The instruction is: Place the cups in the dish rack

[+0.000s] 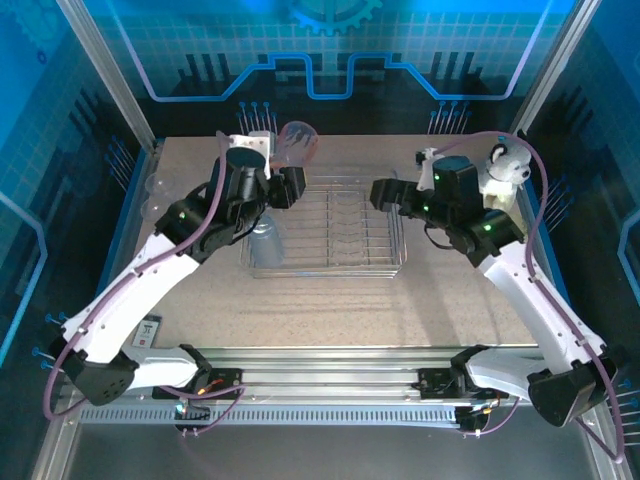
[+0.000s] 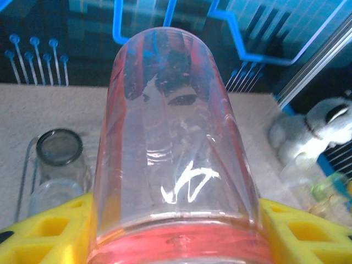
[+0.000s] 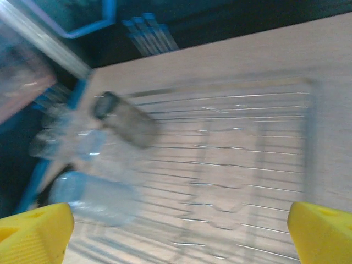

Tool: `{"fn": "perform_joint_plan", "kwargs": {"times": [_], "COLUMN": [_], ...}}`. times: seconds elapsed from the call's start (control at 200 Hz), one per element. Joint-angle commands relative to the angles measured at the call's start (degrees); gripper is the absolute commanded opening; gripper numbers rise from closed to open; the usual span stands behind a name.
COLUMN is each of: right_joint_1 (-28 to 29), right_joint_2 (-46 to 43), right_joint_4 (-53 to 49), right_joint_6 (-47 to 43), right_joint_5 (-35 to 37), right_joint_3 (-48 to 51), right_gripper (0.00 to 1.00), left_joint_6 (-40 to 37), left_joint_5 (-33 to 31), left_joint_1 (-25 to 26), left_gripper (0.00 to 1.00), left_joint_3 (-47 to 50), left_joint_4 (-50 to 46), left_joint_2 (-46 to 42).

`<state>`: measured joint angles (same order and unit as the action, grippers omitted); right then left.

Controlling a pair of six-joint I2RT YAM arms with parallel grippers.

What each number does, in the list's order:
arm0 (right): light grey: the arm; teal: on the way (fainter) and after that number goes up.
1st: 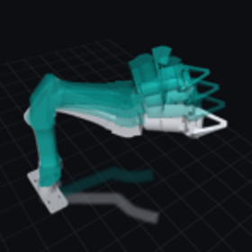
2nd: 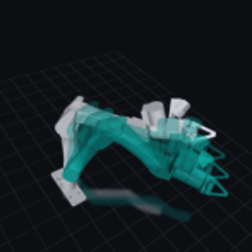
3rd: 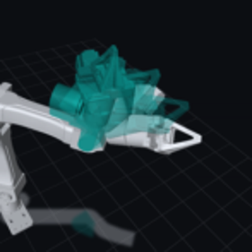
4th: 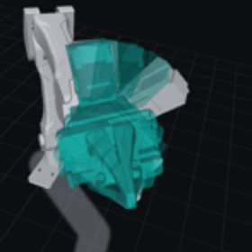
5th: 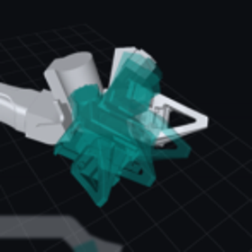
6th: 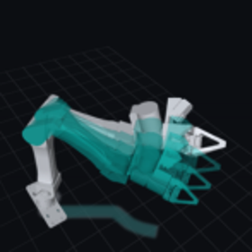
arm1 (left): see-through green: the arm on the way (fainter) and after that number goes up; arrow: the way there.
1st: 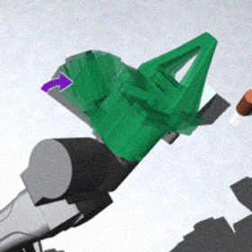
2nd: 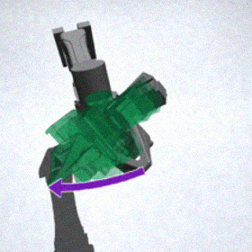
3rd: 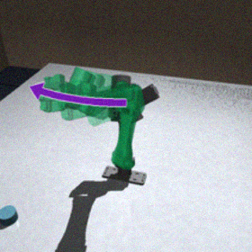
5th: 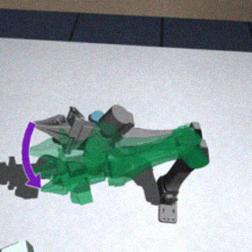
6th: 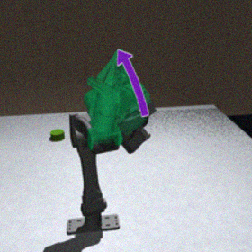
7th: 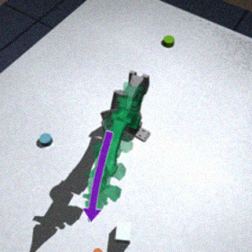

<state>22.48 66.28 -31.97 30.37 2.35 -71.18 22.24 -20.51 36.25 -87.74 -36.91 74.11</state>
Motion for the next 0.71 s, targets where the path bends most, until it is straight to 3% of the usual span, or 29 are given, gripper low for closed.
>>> {"fn": "perform_joint_plan", "kwargs": {"times": [0.0, 0.13, 0.38, 0.7], "right_joint_1": [-3.4, -6.6, -7.0, -7.2], "right_joint_2": [-1.4, -5.0, -4.5, -11.0], "right_joint_4": [-9.1, -5.7, -8.3, -7.6], "right_joint_6": [-6.9, -7.4, -8.6, -5.4], "right_joint_5": [6.9, 4.8, 4.9, 9.3], "right_joint_3": [3.0, 7.5, 9.0, 16.4], "right_gripper": [1.0, 1.0, 1.0, 1.0], "left_joint_6": [1.3, 1.2, -1.9, -2.6], "left_joint_5": [3.8, 7.6, 12.2, 16.9], "left_joint_1": [-2.6, -4.6, -6.2, -8.7], "left_gripper": [0.0, 0.0, 0.0, 0.0], "left_joint_3": [-9.2, -22.4, -43.9, -61.3], "left_joint_4": [-19.3, -29.6, -44.7, -52.1], "left_joint_2": [5.0, 12.7, 31.2, 49.7]}}
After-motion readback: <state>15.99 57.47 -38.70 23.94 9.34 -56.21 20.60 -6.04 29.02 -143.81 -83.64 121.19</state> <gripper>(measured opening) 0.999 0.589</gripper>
